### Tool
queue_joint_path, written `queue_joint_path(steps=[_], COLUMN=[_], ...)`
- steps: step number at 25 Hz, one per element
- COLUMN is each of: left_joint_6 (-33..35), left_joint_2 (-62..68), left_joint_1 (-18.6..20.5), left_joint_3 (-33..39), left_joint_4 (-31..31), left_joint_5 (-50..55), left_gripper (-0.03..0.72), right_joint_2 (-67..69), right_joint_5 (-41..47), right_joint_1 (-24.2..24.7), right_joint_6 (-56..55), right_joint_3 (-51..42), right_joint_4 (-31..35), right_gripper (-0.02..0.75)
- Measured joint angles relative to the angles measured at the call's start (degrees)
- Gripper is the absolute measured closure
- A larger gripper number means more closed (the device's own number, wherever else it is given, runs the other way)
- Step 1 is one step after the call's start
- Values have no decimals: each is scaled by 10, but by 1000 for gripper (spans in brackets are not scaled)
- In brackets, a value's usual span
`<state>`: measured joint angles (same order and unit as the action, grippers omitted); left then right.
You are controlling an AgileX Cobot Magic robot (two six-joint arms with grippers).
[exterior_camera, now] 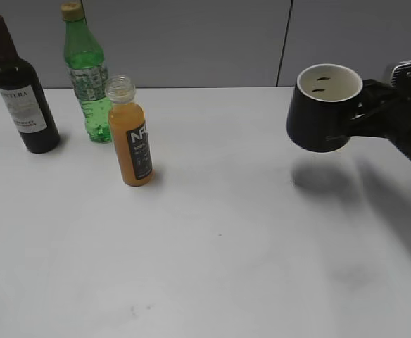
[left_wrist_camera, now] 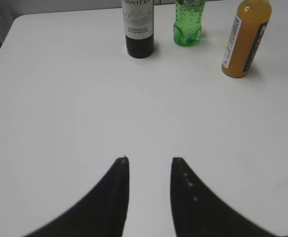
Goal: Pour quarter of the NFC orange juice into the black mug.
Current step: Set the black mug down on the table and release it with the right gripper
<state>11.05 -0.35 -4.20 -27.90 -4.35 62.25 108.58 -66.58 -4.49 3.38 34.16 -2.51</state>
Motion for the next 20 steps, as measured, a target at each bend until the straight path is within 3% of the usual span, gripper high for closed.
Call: queue_joint_path(steps=[13,17,20], left_joint_6=[0,0,0], left_joint_2=[0,0,0], left_joint_1=[0,0,0], left_joint_3=[0,0,0], left_joint_4=[0,0,0], left_joint_5=[0,0,0], left_gripper=[456,456,456], right_joint_2=[-19,5,35], right_joint_5=[1,-2,-2], right_joint_1=[-326,-391,-410], right_joint_6=[27,31,33], right_joint_3=[-37,-37,-37], right_joint_4=[169,210,215], right_gripper=[710,710,710])
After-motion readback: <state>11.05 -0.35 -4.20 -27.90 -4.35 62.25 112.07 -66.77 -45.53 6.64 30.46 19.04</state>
